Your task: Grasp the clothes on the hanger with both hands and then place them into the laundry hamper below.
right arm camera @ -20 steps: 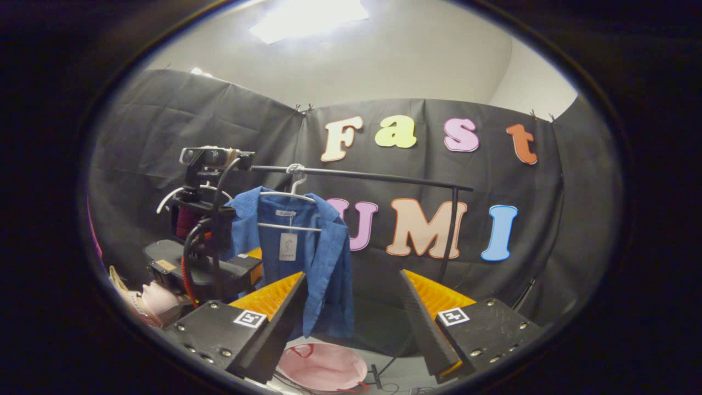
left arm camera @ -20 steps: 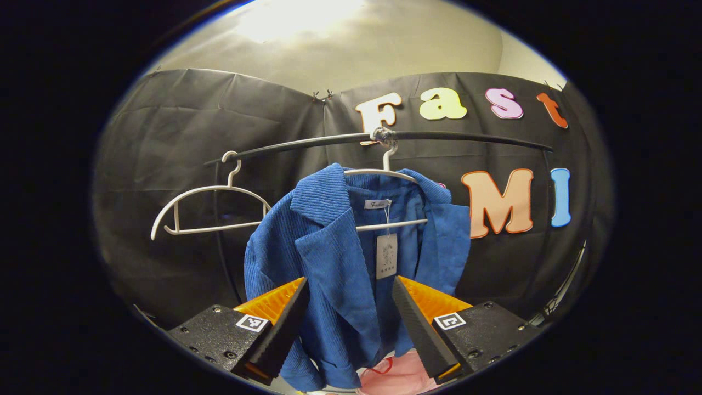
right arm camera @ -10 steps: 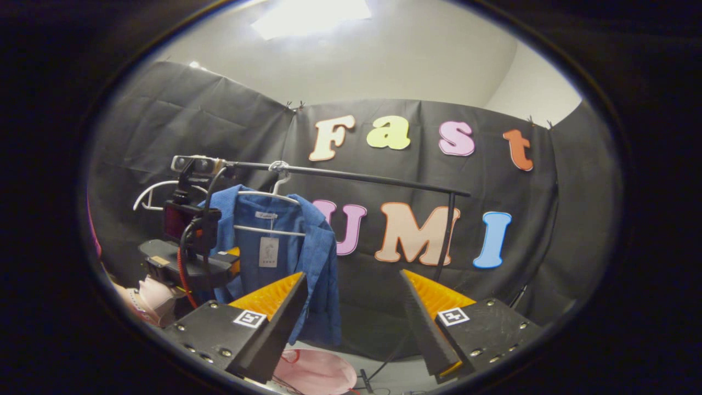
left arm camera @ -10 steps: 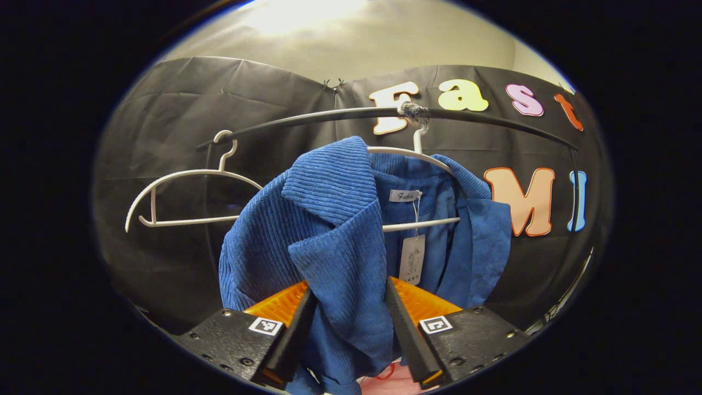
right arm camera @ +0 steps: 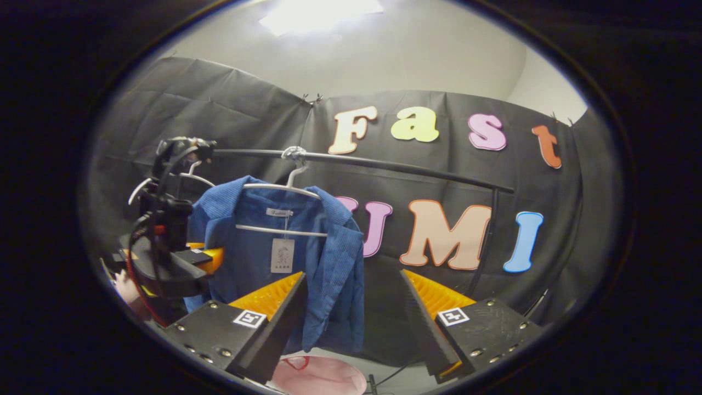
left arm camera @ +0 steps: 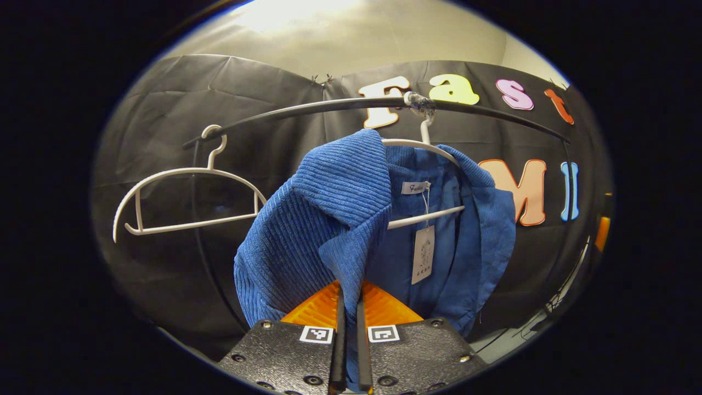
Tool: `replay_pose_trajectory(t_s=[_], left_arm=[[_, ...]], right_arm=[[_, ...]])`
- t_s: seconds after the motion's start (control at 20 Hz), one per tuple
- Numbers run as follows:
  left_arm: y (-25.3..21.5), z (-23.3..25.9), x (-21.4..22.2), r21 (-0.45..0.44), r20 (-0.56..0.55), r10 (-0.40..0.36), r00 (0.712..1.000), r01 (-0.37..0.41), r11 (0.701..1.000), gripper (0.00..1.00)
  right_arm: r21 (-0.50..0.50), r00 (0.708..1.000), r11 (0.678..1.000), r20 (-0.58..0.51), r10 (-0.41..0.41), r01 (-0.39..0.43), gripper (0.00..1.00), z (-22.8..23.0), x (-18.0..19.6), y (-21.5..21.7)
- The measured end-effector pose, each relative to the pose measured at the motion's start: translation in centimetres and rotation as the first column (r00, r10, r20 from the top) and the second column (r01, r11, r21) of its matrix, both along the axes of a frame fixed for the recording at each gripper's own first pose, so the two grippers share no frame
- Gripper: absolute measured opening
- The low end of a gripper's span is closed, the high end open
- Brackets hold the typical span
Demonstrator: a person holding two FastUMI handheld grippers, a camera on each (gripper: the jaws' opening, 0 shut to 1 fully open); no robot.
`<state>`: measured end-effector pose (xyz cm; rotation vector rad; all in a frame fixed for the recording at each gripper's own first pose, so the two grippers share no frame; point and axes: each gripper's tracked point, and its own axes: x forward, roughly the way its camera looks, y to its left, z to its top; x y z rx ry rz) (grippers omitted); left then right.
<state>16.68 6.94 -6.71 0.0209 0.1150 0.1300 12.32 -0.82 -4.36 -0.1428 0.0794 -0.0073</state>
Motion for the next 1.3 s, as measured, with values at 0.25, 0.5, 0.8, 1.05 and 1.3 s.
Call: replay_pose_trajectory(t_s=[0.25,0.5,0.8,1.05,1.3], left_arm=[[0.4,0.5,-0.4,-0.006,-0.009,-0.053,0.999,0.053,0.999,0.07],[0.6,0.7,-0.6,-0.020,-0.022,-0.101,0.995,0.100,0.995,0.05],[0.8,0.7,-0.5,-0.003,-0.031,-0.138,0.990,0.138,0.990,0.05],[0.8,0.6,-0.5,0.005,-0.038,-0.146,0.989,0.146,0.989,0.05],[0.8,0.7,-0.6,0.005,-0.039,-0.137,0.990,0.137,0.990,0.05]], right_arm=[[-0.003,1.000,1.000,-0.004,0.006,-0.006,0.98,-1.1,5.4,0.2],[0.031,0.999,0.999,-0.023,0.024,-0.024,0.98,-2.9,10.4,1.2],[0.092,0.997,0.995,-0.077,0.031,-0.023,0.98,-6.4,14.8,2.4],[0.123,0.991,0.992,-0.125,0.040,-0.024,0.97,-9.5,17.4,2.9],[0.118,0.985,0.991,-0.156,0.078,-0.060,0.93,-11.8,20.0,3.8]])
